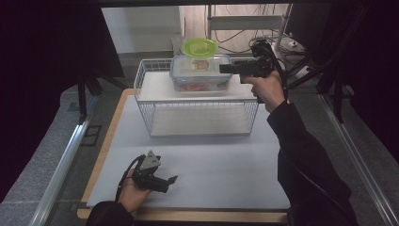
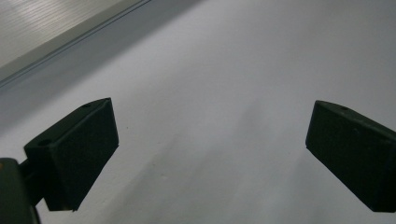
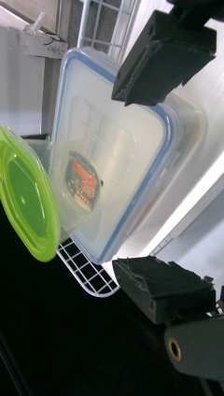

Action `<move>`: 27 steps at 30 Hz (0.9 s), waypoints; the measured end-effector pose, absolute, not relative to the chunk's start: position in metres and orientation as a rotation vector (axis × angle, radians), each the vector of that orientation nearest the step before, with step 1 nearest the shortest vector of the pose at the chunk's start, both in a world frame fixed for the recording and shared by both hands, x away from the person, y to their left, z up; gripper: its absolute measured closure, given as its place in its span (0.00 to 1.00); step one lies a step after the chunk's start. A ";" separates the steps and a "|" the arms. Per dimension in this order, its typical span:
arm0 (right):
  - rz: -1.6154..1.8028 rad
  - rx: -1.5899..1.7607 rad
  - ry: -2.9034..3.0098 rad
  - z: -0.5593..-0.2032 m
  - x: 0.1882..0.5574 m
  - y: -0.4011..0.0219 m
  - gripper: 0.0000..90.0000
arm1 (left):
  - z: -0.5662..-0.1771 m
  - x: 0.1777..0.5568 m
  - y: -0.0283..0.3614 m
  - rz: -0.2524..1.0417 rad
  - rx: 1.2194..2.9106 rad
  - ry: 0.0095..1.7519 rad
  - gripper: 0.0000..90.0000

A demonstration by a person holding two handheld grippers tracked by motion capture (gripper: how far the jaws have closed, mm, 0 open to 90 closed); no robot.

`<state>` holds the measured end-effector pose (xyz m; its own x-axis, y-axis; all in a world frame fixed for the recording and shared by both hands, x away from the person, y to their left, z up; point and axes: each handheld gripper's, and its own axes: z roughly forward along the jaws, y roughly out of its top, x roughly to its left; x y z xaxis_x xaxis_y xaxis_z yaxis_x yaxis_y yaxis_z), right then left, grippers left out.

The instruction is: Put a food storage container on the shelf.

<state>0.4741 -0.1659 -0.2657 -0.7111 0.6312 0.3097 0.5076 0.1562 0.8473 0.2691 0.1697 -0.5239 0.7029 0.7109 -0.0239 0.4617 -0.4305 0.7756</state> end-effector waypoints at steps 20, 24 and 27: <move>1.534 1.018 2.322 -0.279 0.441 -0.165 0.11 | -0.522 0.269 0.171 0.363 2.060 0.879 0.02; 1.512 0.998 2.327 -0.284 0.436 -0.167 0.10 | -0.523 0.269 0.170 0.362 2.061 0.877 0.02; 1.490 0.974 2.331 -0.288 0.432 -0.168 0.09 | -0.523 0.269 0.170 0.360 2.065 0.878 0.02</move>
<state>0.4320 -0.1675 -0.2875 -0.7601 0.6275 0.1689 0.4167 0.2712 0.8677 0.2691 0.1698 -0.5233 0.7133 0.6985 -0.0579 0.4565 -0.4003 0.7946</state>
